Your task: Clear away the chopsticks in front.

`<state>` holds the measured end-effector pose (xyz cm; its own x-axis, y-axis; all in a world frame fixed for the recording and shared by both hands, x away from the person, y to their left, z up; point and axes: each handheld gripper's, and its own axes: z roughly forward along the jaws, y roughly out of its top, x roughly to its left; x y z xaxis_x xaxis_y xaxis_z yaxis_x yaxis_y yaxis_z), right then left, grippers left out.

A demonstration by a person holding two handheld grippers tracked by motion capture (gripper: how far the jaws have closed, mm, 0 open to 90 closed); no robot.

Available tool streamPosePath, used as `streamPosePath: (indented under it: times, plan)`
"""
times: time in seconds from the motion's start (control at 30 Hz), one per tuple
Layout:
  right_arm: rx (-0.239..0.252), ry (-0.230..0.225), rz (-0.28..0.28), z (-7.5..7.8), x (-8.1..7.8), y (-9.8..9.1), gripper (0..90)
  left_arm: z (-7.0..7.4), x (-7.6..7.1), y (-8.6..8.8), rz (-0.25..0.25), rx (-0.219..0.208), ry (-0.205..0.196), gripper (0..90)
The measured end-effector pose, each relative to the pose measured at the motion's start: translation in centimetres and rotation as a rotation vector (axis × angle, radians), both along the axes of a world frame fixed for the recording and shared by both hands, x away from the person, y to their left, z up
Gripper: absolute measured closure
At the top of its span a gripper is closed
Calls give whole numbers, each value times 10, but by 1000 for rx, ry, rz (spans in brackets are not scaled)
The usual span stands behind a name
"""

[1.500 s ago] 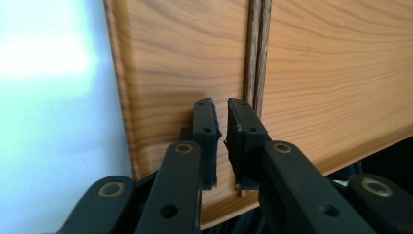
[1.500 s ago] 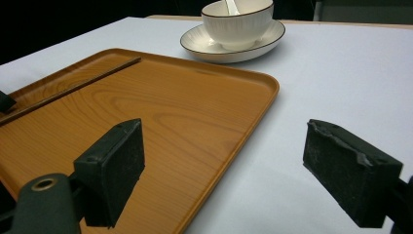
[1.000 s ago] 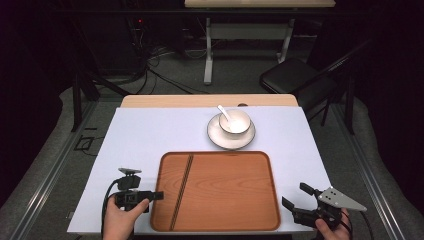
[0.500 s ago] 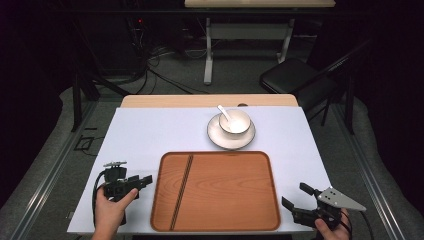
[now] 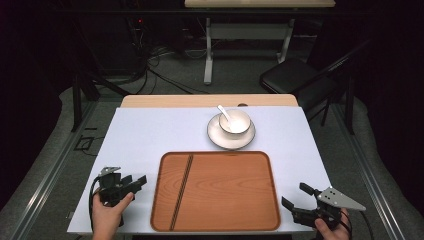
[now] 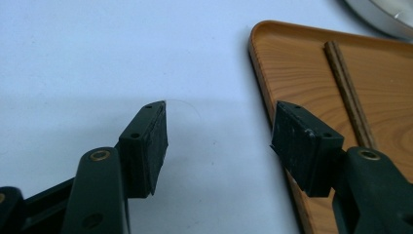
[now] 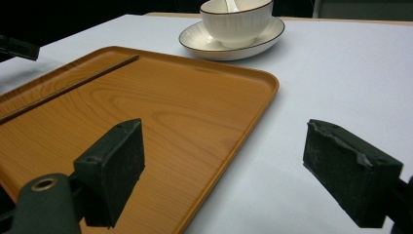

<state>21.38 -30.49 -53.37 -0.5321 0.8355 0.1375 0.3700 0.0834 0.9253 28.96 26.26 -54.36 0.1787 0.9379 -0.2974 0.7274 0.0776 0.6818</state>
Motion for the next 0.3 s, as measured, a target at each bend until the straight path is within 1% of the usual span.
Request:
streamPosePath:
  times: [0.1,0.13,0.17,0.2,0.23,0.3]
  plan:
    - [1,-3,3,0,-1,0,148,-1,0,-2,-4,6,4,375]
    - [1,-2,3,0,0,0,149,-1,-1,-2,-3,18,1,372]
    - [1,-2,3,0,0,0,149,-1,-1,-2,-3,18,1,370]
    - [-1,3,1,0,0,-1,149,-2,-1,-3,-1,15,-8,366]
    - [2,6,0,0,0,-1,148,-2,0,-3,-5,10,-34,357]
    - [5,9,-5,-1,0,-2,149,-2,0,-2,-2,12,-36,352]
